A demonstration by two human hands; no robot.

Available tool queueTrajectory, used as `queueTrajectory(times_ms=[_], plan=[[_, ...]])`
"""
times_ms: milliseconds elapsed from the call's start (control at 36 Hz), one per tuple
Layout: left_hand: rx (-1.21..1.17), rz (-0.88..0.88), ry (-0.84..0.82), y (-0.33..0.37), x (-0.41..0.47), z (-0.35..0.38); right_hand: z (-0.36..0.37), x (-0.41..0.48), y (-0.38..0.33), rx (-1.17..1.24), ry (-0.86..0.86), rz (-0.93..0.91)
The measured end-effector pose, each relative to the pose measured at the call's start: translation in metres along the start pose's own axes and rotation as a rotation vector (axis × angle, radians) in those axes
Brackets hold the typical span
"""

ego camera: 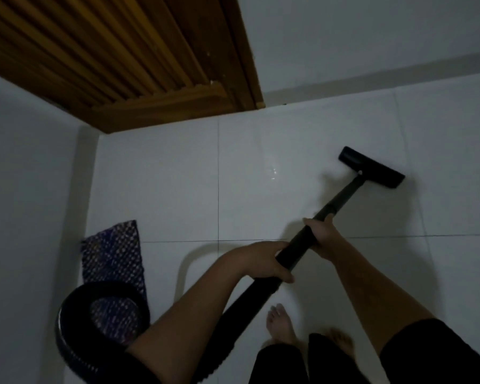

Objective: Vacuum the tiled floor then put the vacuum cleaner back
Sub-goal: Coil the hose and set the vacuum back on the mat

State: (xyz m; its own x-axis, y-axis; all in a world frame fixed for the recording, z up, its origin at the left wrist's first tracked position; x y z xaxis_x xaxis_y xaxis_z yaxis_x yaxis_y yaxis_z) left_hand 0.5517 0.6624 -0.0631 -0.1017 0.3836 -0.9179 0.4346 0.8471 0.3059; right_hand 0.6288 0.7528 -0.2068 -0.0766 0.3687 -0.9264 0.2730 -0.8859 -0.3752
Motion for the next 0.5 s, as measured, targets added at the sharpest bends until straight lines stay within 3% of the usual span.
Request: queueTrajectory(times_ms=[139, 333, 417, 500], plan=[[0.136, -0.01, 0.055, -0.003, -0.002, -0.001, 0.002, 0.004, 0.012, 0.085, -0.039, 0.021], [0.421, -0.017, 0.15, 0.0, 0.011, -0.013, 0.003, 0.02, 0.01, 0.152, -0.106, -0.087], [0.548, -0.03, 0.239, -0.005, 0.014, -0.034, 0.005, 0.02, -0.004, -0.243, -0.101, -0.354], [0.602, -0.018, 0.383, -0.007, 0.011, -0.057, 0.004, 0.009, -0.024, -0.532, 0.042, -0.836]])
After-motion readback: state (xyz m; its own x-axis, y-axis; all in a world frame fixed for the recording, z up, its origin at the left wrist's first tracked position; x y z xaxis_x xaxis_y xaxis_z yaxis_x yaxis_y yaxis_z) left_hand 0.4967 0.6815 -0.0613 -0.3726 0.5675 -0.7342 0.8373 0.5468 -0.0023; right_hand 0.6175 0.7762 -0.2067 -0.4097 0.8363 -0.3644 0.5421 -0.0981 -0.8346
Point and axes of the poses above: each hand's wrist, its own x-axis towards the middle knuckle, its own z-axis out of the palm, y = z × x, the point moved 9 cm from there along x, towards the middle knuckle, and after that the axes turned 9 degrees about y, right-handed, at the moved point
